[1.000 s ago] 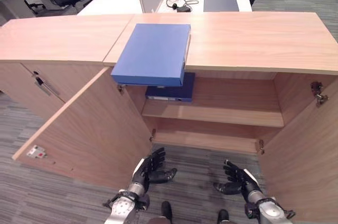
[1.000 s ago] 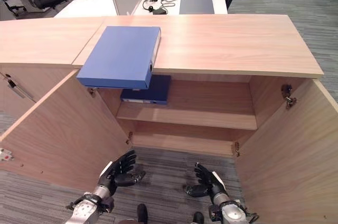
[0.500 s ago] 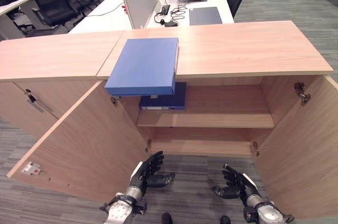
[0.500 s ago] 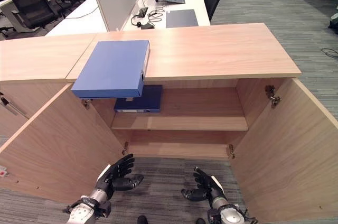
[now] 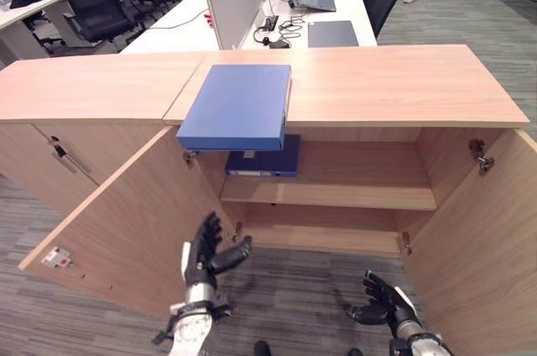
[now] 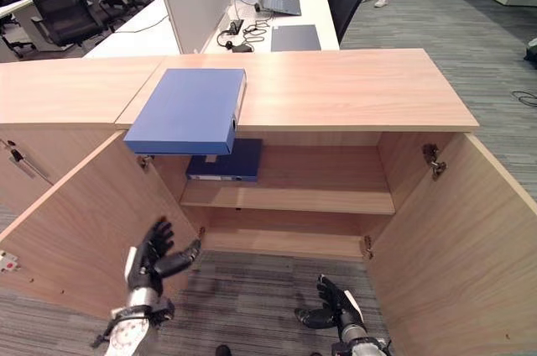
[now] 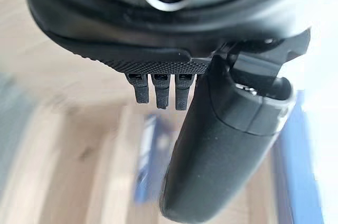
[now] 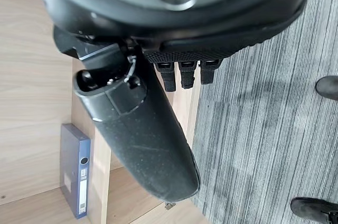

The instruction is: Put the empty folder in the office cabinet

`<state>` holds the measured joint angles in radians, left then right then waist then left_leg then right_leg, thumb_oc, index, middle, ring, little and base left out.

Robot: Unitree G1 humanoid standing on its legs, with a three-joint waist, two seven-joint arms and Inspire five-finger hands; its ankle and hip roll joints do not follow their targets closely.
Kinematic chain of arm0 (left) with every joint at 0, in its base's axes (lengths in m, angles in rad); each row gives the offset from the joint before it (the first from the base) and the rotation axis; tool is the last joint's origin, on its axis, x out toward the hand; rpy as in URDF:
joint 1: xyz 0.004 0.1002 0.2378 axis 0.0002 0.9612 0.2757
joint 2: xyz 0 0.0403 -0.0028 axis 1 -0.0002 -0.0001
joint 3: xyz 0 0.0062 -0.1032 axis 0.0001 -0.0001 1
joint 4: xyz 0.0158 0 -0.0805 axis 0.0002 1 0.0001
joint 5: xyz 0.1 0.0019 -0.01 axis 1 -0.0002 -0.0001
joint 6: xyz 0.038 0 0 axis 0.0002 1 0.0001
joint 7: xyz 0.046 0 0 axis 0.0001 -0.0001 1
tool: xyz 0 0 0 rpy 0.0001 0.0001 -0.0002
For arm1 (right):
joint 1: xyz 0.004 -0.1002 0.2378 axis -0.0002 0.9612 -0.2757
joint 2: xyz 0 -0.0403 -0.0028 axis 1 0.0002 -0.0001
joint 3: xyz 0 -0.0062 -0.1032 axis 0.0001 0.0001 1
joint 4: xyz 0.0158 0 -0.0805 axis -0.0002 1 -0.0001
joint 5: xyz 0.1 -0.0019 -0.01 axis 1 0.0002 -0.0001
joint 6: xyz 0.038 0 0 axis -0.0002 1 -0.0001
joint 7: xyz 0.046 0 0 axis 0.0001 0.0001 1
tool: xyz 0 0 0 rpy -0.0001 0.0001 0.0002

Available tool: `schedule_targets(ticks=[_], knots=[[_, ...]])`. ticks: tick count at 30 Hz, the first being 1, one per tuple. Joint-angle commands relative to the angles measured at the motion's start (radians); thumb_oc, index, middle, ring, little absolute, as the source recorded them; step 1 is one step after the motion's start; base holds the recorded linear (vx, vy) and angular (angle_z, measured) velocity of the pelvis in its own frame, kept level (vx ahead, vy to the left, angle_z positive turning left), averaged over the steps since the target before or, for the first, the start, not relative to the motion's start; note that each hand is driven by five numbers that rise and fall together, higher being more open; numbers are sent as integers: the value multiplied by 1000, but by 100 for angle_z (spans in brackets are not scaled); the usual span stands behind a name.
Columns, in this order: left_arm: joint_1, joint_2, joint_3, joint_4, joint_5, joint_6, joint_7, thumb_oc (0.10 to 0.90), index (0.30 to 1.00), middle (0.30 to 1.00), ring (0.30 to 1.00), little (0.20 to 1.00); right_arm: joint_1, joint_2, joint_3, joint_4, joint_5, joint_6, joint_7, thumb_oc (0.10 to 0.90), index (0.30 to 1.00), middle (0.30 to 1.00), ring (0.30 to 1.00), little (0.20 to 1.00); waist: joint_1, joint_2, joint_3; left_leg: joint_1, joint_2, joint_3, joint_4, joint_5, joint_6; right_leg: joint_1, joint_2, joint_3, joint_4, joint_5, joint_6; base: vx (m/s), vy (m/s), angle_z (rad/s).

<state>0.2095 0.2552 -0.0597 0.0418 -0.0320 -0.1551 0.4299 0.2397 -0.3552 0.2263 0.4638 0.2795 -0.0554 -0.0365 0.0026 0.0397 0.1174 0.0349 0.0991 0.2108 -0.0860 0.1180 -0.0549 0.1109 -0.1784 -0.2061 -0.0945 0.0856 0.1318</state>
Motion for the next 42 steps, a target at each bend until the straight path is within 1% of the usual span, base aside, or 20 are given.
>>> schedule_targets(ticks=[1,2,3,6,8,9,10,11,12,13,16,17,18,20,21,26,31,35,36,42], knots=[[-152,62,64,-107,146,-97,86,800,900,900,900,900,-107,15,-2,-75,20,-113,-18,800,900,900,900,900,3,-51,31,107,48,-43,-1,-96,-87,68,-64,39,20,-133,67,0,0,0],[-172,104,88,-121,243,-88,124,800,900,900,900,900,-114,8,2,-76,14,-117,-18,800,900,900,900,900,8,-47,26,107,50,-45,-1,-96,-90,68,-62,37,20,-133,67,0,0,0],[-173,103,87,-122,251,-86,129,800,900,900,900,900,-117,11,3,-75,14,-117,-18,800,900,900,900,900,7,-49,28,108,51,-45,-1,-97,-90,69,-61,37,20,-134,67,0,0,0],[-194,144,117,-155,383,-76,191,800,900,900,900,900,-126,6,12,-82,13,-127,-14,800,900,900,900,900,9,-48,23,111,55,-44,-1,-98,-94,73,-58,35,18,-136,66,0,0,0],[-206,159,131,-173,438,-65,223,800,900,900,900,900,-129,5,18,-83,11,-131,-12,800,900,900,900,900,9,-47,19,114,58,-42,-1,-96,-96,75,-57,33,18,-136,66,0,0,0],[-236,192,156,-190,516,-44,268,800,900,900,900,900,-133,6,27,-79,10,-132,-6,800,900,900,900,900,8,-44,14,116,61,-42,-1,-97,-98,76,-55,33,16,-136,66,0,0,0],[-245,210,167,-195,555,-34,284,800,900,900,900,900,-134,7,30,-77,11,-134,-2,800,900,900,900,900,6,-44,13,117,62,-41,-1,-98,-99,76,-55,33,16,-136,67,-40,-15,0],[-246,211,167,-195,558,-33,286,800,900,900,900,900,-135,8,31,-77,11,-134,-1,800,900,900,900,900,6,-45,16,111,62,-40,-1,-86,-97,69,-54,33,17,-125,65,-37,-9,-1],[-264,239,178,-202,611,-20,301,800,900,900,900,900,-134,7,34,-78,11,-135,7,800,900,900,900,900,5,-45,13,112,62,-39,-1,-86,-99,69,-54,34,16,-125,66,0,0,0],[-284,273,189,-215,671,-2,305,800,900,900,900,900,-133,5,43,-78,11,-139,18,800,900,900,900,900,3,-41,5,118,63,-38,-1,-99,-102,74,-54,37,13,-136,69,46,-23,-2],[-317,342,202,-258,762,8,281,800,900,900,900,900,-134,4,48,-72,9,-147,39,800,900,900,900,900,-2,-35,-2,120,68,-33,-1,-96,-107,71,-51,42,12,-135,71,14,-6,0],[-317,342,201,-258,763,9,281,800,900,900,900,900,-134,5,48,-72,9,-148,39,800,900,900,900,900,-2,-36,-1,121,68,-32,-1,-98,-107,72,-51,42,13,-137,71,-35,-14,-1],[-323,353,203,-266,775,7,278,800,900,900,900,900,-134,5,49,-67,8,-150,42,800,900,900,900,900,-3,-35,0,117,69,-30,-1,-85,-106,66,-49,43,14,-127,69,0,0,0],[-344,397,198,-281,808,2,260,800,900,900,900,900,-132,-2,51,-67,12,-149,53,800,900,900,900,900,-8,-31,-5,125,73,-28,-1,-97,-111,73,-46,44,14,-140,71,20,-10,-1],[-345,398,197,-280,809,2,259,800,900,900,900,900,-132,-1,51,-66,12,-150,54,800,900,900,900,900,-8,-31,-4,125,73,-28,-1,-97,-112,73,-46,44,14,-140,71,0,0,0],[-380,473,167,-304,849,-19,190,800,900,900,900,900,-130,-8,52,-60,9,-152,68,800,900,900,900,900,-19,-21,-8,128,78,-26,-1,-95,-116,73,-39,46,14,-145,71,0,0,0],[-410,509,132,-291,834,-35,133,800,900,900,900,900,-128,-14,51,-58,10,-150,77,800,900,900,900,900,-33,-11,-11,132,81,-23,-1,-94,-119,77,-35,49,13,-149,69,0,0,0],[-432,514,101,-273,810,-44,97,800,900,900,900,900,-128,-17,49,-59,7,-150,76,800,900,900,900,900,-39,-8,-10,135,83,-20,-1,-94,-121,78,-34,51,13,-149,69,0,0,0],[-443,510,81,-258,784,-56,69,800,900,900,900,900,-130,-16,47,-54,4,-146,75,800,900,900,900,900,-46,-7,-10,136,84,-18,-1,-94,-121,76,-34,52,13,-149,69,0,0,0],[-466,477,26,-184,734,-59,30,800,900,900,900,900,-124,-13,42,-23,1,-132,75,800,900,900,900,900,-62,-6,-8,143,86,-8,-1,-97,-122,76,-30,61,15,-148,67,4,-1,-2]])
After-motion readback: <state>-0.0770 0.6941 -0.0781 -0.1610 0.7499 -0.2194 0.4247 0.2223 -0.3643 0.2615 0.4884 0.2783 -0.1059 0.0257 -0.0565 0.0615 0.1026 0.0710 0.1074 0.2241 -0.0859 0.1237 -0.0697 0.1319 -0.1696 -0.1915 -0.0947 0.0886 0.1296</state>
